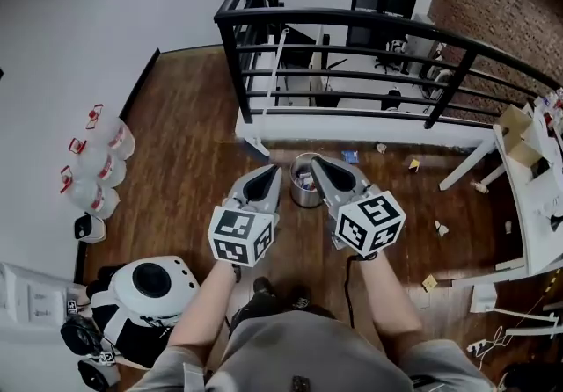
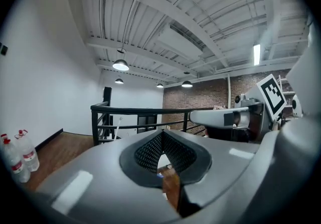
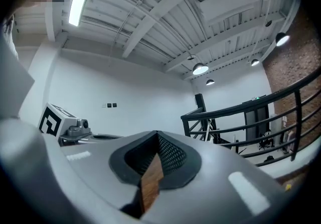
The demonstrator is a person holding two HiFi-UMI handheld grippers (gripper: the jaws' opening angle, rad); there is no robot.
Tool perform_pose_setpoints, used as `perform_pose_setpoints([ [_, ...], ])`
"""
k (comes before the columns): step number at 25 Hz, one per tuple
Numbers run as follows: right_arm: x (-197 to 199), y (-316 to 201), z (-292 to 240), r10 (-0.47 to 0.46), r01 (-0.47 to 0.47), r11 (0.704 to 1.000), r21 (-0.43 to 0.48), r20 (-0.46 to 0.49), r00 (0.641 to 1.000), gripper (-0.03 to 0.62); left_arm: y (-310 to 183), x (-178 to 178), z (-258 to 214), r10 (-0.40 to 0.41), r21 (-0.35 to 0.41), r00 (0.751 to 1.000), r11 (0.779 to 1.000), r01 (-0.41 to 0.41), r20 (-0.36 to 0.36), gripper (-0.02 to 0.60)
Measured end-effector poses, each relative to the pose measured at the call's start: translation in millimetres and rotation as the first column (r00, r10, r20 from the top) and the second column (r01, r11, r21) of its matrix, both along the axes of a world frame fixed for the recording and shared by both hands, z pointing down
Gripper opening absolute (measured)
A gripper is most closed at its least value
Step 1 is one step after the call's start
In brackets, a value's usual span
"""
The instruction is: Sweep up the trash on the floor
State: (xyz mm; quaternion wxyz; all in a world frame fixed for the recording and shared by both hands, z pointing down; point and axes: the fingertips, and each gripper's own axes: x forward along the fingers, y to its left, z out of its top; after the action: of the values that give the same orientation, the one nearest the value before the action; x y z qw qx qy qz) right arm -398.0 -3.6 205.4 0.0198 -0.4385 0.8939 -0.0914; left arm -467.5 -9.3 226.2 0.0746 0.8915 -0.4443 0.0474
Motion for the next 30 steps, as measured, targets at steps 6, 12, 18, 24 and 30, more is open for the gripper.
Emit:
perform_pose_setpoints([
  [6,-8,-80,15,0.007,-0.008,1.000,-0.031,-0.026,1.000,0.000,-82,-8,16,0.008,-0.026,1.000,1.000,-0.009,-0.006,0.006],
  [12,-33,-185,14,0.050,-0.053,0.998,-0.035,-0.082,0.995,0.000,-187,-28,25,0.061,-0.027,0.997,0.998,-0.062,-0.037,0.006],
  [18,-66,-274,12,0.076,-0.082,0.996,-0.046,-0.115,0.990,0.000,-278,-59,34,0.088,-0.047,0.995,0.995,-0.090,-0.051,0.006],
  [24,-75,-347,28,0.084,-0.095,0.992,-0.084,-0.125,0.989,0.000,-358,-77,49,0.071,-0.075,0.996,0.994,-0.074,-0.047,0.006],
  [30,-62,-425,45,0.073,-0.084,0.992,-0.097,-0.111,0.991,0.000,-435,-70,66,0.047,-0.091,0.999,0.995,-0.048,-0.008,0.006],
])
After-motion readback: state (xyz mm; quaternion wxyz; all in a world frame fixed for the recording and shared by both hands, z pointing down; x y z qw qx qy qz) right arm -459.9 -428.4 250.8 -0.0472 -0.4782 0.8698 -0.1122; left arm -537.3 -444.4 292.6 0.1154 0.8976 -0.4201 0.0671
